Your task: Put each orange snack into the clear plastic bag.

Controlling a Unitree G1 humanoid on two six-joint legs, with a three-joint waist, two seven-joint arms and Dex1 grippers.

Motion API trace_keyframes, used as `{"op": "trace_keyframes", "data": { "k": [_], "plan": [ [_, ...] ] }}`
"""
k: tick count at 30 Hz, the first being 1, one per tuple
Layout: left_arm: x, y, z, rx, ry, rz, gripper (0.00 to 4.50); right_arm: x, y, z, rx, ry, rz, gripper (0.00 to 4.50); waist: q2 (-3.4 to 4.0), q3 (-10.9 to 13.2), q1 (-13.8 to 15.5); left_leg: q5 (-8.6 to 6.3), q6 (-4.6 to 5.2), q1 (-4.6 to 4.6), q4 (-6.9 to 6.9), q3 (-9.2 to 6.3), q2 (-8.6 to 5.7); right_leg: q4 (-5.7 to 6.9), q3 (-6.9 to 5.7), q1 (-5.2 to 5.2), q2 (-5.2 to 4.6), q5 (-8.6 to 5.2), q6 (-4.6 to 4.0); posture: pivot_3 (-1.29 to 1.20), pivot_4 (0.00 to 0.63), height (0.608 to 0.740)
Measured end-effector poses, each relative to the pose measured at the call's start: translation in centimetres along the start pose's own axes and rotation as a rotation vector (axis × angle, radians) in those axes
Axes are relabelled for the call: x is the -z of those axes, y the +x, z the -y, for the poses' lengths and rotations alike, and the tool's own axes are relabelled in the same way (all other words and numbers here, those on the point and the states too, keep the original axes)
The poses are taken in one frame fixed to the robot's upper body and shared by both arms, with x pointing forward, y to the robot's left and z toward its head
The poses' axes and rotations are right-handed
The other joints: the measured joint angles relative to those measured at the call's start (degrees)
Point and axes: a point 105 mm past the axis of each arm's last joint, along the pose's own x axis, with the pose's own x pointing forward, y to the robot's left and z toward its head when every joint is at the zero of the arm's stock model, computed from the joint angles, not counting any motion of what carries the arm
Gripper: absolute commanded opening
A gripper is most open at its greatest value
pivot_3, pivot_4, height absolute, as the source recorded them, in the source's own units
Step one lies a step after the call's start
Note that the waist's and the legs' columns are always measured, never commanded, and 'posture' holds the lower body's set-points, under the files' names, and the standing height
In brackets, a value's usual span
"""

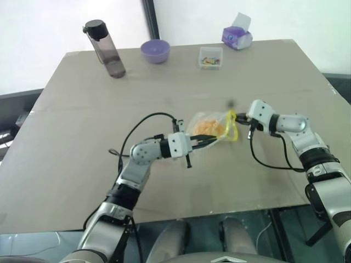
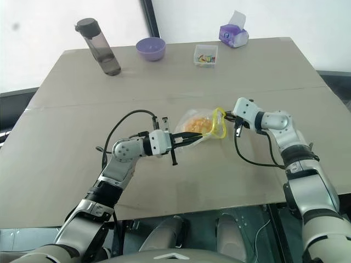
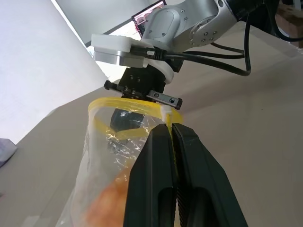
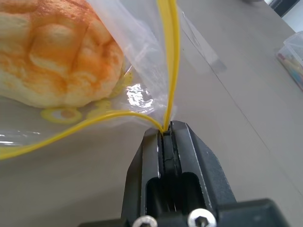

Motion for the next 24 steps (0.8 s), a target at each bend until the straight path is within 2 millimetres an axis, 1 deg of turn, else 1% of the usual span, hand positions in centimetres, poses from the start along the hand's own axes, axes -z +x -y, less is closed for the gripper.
{"op": "trace_keyframes", "data": {
  "k": [2, 5, 6, 7, 10, 11, 16, 18, 20, 23, 24],
  "plan": [
    [0.2, -0.3, -0.8, -0.018, 0.021, -0.028, 0.00, 0.2, -1.1, 0.8, 0.006, -0.013, -0.029, 0.04, 0.01, 0.0, 0.1, 0.00, 0.00, -0.01, 0.01, -0.03, 0.00, 0.00, -0.03, 0.00, 0.00, 0.00, 0.00, 0.00, 0.150, 0.740],
    [-0.2, -1.6, -4.1, -0.108, 0.089, -0.064, 0.00, 0.5, -4.2, 3.2, 0.051, -0.024, -0.092, 0.04, 0.02, 0.0, 0.3, 0.00, 0.00, -0.04, 0.01, -0.04, -0.01, -0.02, -0.05, 0.00, 0.00, 0.00, 0.00, 0.00, 0.150, 0.740],
    [-0.5, -1.9, -5.2, -0.128, 0.114, -0.069, 0.00, 0.1, -4.7, 3.8, 0.057, -0.032, -0.092, 0.04, 0.02, 0.0, 0.2, 0.00, 0.00, -0.03, 0.00, -0.03, 0.00, -0.03, -0.05, 0.01, -0.01, 0.00, 0.00, 0.00, 0.150, 0.740],
    [-0.9, -1.8, -5.8, -0.140, 0.128, -0.062, 0.00, -0.4, -5.0, 4.2, 0.068, -0.033, -0.088, 0.04, 0.02, 0.0, 0.1, 0.00, 0.00, -0.03, 0.00, -0.02, 0.00, -0.03, -0.03, 0.01, 0.00, 0.00, 0.00, 0.00, 0.150, 0.740],
    [-1.7, -1.4, -6.9, -0.140, 0.160, -0.051, 0.00, -0.9, -5.6, 4.8, 0.056, -0.007, -0.119, 0.04, 0.02, 0.0, 0.0, 0.00, 0.00, -0.03, -0.02, 0.00, 0.00, -0.01, -0.01, -0.02, -0.01, 0.00, 0.00, 0.00, 0.150, 0.740],
    [-1.8, -1.4, -7.5, -0.142, 0.172, -0.056, 0.00, -1.5, -6.0, 5.2, 0.048, -0.005, -0.136, 0.04, 0.03, 0.0, 0.0, 0.00, 0.00, -0.07, -0.01, -0.01, 0.01, 0.00, -0.02, -0.06, -0.01, 0.00, 0.00, 0.00, 0.150, 0.740],
    [-2.5, -1.2, -9.0, -0.158, 0.199, -0.052, 0.00, -3.2, -7.3, 6.1, 0.035, -0.026, -0.188, 0.04, 0.03, 0.0, 0.2, 0.00, 0.01, -0.18, 0.02, -0.03, -0.02, -0.03, -0.05, -0.12, -0.04, 0.00, 0.00, 0.00, 0.150, 0.740],
    [-2.5, -1.2, -9.2, -0.167, 0.202, -0.049, 0.00, -3.8, -7.6, 6.3, 0.031, -0.042, -0.203, 0.58, 0.03, 0.0, 0.2, -0.01, 0.01, -0.18, 0.01, -0.03, -0.02, -0.04, -0.05, -0.12, -0.04, 0.00, 0.01, 0.00, 0.150, 0.740],
    [-2.2, -1.3, -9.0, -0.169, 0.187, -0.054, 0.00, -4.1, -7.8, 5.9, 0.011, -0.047, -0.215, 1.21, 0.03, 0.0, 0.2, -0.01, 0.01, -0.18, 0.00, -0.04, -0.01, -0.04, -0.06, -0.12, -0.04, 0.00, 0.01, 0.00, 0.150, 0.740],
    [-1.6, -1.4, -8.5, -0.174, 0.161, -0.056, 0.00, -3.7, -7.8, 4.3, -0.047, -0.006, -0.246, 2.65, 0.03, 0.0, 0.2, -0.01, 0.01, -0.18, 0.02, -0.03, -0.02, -0.02, -0.05, -0.12, -0.05, 0.00, 0.00, 0.00, 0.150, 0.740],
    [-1.4, -1.4, -8.2, -0.177, 0.146, -0.054, 0.00, -3.6, -7.9, 3.8, -0.072, 0.005, -0.264, 2.65, 0.03, 0.0, 0.2, -0.01, 0.01, -0.19, 0.02, -0.03, -0.02, -0.03, -0.05, -0.13, -0.06, 0.00, 0.01, 0.00, 0.150, 0.740]
  ]
}}
